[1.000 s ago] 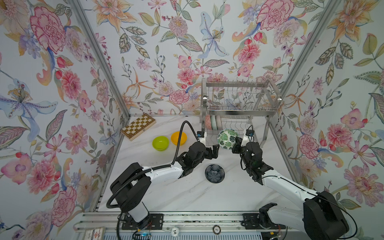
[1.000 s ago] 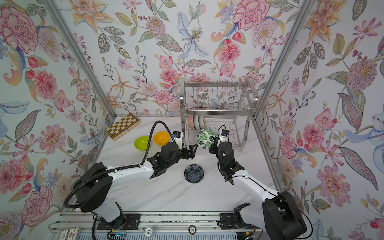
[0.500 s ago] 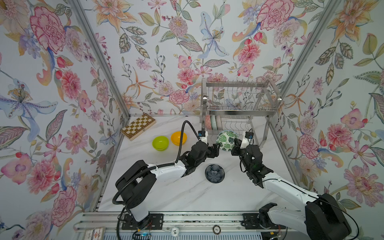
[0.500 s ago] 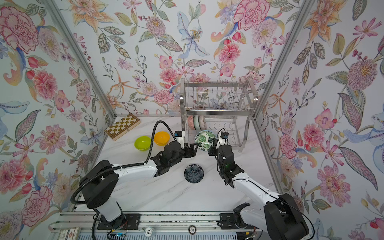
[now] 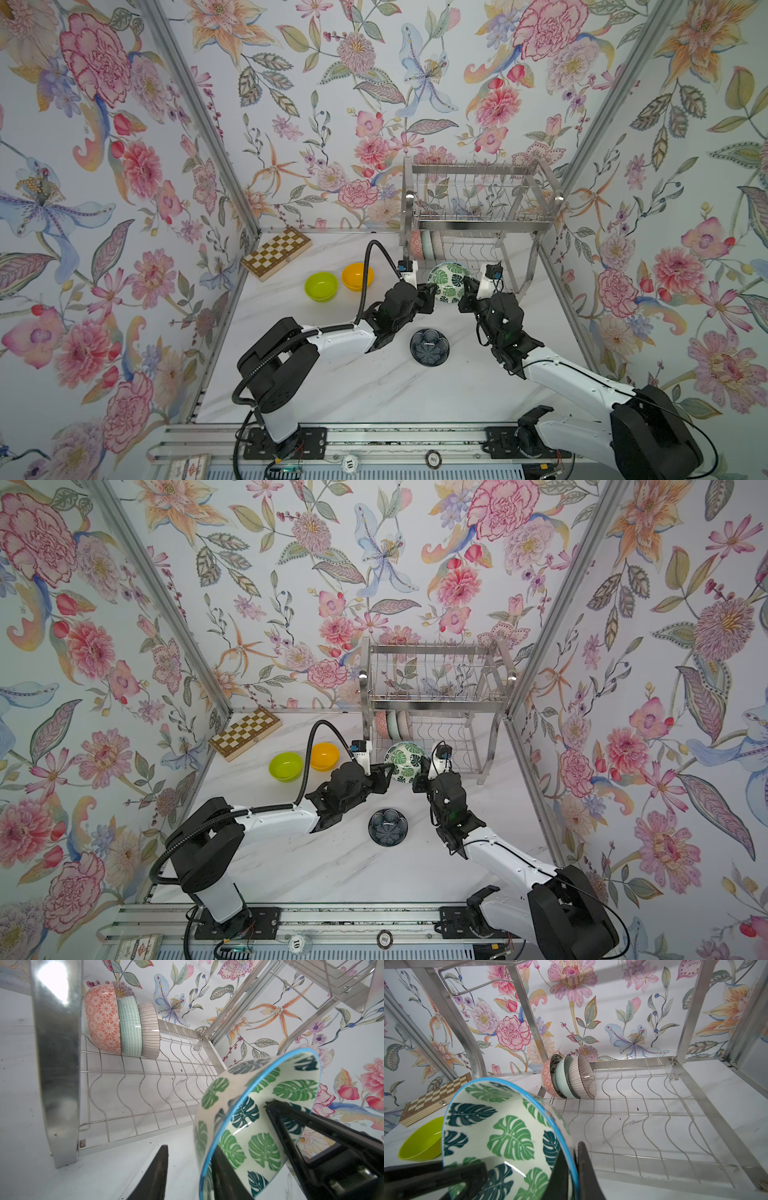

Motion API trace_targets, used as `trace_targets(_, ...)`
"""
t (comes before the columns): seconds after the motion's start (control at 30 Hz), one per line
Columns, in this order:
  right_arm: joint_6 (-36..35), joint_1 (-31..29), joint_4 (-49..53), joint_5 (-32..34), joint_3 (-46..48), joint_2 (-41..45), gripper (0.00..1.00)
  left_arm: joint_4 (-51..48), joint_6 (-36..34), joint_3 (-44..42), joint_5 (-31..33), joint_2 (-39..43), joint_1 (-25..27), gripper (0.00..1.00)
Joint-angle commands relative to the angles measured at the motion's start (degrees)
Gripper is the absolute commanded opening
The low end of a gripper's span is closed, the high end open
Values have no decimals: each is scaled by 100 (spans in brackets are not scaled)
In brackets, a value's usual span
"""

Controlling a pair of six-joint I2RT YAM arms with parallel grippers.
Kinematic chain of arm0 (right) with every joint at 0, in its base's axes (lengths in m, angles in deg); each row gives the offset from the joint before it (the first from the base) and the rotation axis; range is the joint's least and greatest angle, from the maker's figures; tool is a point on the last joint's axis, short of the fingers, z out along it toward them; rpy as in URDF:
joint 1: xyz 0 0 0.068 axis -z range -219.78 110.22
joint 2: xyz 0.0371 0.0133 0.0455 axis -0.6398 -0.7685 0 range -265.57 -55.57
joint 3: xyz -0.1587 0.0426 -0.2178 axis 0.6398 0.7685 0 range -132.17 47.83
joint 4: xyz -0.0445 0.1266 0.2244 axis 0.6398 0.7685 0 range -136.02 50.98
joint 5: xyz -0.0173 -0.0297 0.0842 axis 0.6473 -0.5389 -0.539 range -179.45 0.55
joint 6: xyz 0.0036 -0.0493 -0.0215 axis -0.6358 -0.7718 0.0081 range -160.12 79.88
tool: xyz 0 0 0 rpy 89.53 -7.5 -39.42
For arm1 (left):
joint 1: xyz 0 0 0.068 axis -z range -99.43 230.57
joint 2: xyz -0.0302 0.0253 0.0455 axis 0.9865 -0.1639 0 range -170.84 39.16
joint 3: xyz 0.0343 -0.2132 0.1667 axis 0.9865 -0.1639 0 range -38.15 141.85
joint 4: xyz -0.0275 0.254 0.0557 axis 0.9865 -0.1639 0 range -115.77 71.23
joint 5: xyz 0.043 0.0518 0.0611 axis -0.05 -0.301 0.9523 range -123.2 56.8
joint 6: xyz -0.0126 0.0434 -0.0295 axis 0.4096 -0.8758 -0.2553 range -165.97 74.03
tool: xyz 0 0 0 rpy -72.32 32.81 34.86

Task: Load the bowls into the dish rack

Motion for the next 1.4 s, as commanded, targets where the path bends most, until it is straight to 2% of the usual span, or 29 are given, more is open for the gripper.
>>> trace_targets(0.0,-100,-95,-563,-129,67,7,3,200,-23,140,-7,-81,55,32)
trace_targets(0.17,-198,-114,-526,-51,24,-72,3,278,-5,133,-7,-102,59,23)
trace_targets(0.37,-199,-117,-530,-102,6,-104,5,313,-19,159,-38,-102,61,7)
trace_targets(0.57,-188,-285,-530,-147,-12,-188,8,512,-17,116,-139,-128,87,0)
trace_targets(0.7,-164,-290,-471,-132,-71,-309,9,577,-43,58,-123,-117,94,0)
trace_targets(0.87,-140,-284,-416,-146,-122,-398,15,613,-126,-14,68,-68,94,0)
trace_targets(1.33,133,-185,-394,-358,-140,-468,40,524,-674,-148,1155,94,115,0)
trace_targets(1.37,208,-10,-404,-417,-120,-444,41,530,-738,-157,1253,100,121,0)
